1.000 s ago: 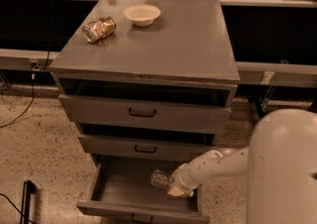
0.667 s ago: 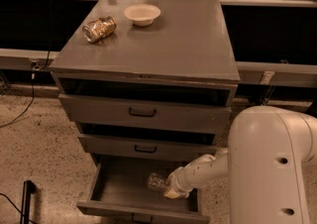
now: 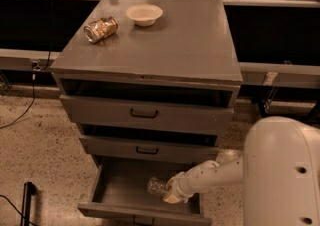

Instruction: Place water bottle into bottom drawer

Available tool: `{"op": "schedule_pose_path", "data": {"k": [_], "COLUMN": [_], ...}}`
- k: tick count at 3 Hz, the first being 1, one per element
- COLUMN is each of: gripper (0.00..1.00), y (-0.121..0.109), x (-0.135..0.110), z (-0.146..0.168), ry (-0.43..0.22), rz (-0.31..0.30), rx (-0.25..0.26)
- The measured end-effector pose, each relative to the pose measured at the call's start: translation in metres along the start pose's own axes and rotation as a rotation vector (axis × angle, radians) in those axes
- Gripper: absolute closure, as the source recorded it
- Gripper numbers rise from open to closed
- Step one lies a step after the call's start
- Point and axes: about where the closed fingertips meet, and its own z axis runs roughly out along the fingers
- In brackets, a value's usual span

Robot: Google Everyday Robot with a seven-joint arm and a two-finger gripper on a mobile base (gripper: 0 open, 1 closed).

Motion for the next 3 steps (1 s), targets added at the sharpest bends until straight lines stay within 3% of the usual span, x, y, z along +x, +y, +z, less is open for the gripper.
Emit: {"op": "schedule_pose_path", "data": {"k": [1, 2, 3], "gripper": [1.00, 1.00, 1.00], "y": [0.013, 0.004, -0.008], "x": [0.003, 0.006, 0.004], "z": [0.028, 0.041, 0.046], "ry": [-0.105, -0.178, -0.187], "rz": [0.087, 0.080, -0.004], "rx": [-0.058, -0.084, -0.079]}}
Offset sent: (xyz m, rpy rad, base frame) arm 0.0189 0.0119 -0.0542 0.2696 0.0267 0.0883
